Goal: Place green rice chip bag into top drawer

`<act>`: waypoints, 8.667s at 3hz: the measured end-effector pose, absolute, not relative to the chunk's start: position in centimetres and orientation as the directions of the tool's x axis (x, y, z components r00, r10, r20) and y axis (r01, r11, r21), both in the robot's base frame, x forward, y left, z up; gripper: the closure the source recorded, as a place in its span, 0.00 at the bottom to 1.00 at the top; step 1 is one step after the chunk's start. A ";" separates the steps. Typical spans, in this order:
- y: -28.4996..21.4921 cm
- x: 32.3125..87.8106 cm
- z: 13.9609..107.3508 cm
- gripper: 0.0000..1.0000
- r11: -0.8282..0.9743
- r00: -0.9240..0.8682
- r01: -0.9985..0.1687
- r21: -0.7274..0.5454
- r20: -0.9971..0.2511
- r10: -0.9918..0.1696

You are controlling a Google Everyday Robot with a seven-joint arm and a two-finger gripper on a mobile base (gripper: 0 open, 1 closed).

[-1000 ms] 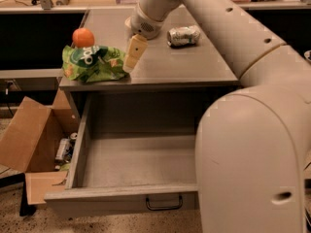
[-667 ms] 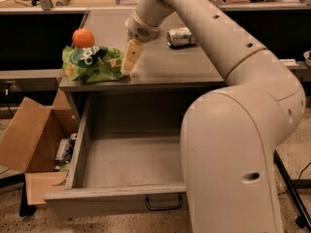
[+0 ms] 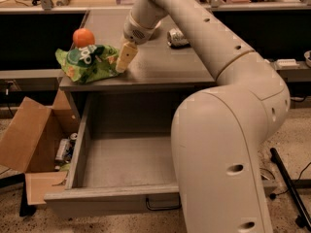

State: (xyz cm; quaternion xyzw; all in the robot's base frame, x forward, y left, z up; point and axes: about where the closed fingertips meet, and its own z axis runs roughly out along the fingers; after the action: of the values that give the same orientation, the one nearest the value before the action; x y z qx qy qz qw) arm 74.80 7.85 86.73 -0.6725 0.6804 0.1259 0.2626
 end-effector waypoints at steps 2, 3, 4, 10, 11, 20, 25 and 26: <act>9.4 72.9 88.8 0.82 0.034 0.087 -0.975 -0.218 -0.522 -0.849; 9.7 72.1 89.8 1.00 0.034 0.098 -0.970 -0.239 -0.519 -0.849; 9.8 71.5 90.7 1.00 0.041 0.102 -0.965 -0.258 -0.518 -0.849; 6.8 68.6 98.2 0.84 0.127 0.146 -0.917 -0.379 -0.612 -0.777; 6.8 68.6 98.2 0.62 0.127 0.146 -0.917 -0.379 -0.612 -0.777; 9.9 68.6 89.7 1.00 -0.044 0.186 -0.967 -0.251 -0.580 -0.793; 4.0 56.6 79.2 1.00 0.102 -0.117 -0.993 0.058 -0.408 -0.906; 1.7 55.5 75.0 1.00 0.157 -0.191 -0.980 0.122 -0.358 -0.914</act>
Offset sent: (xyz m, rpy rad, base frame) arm -0.0344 0.0142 0.0408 -0.0042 -0.0747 0.0288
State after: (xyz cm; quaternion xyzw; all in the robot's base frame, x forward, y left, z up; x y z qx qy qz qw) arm 55.52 1.72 75.03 -0.6281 0.7539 0.1645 0.1007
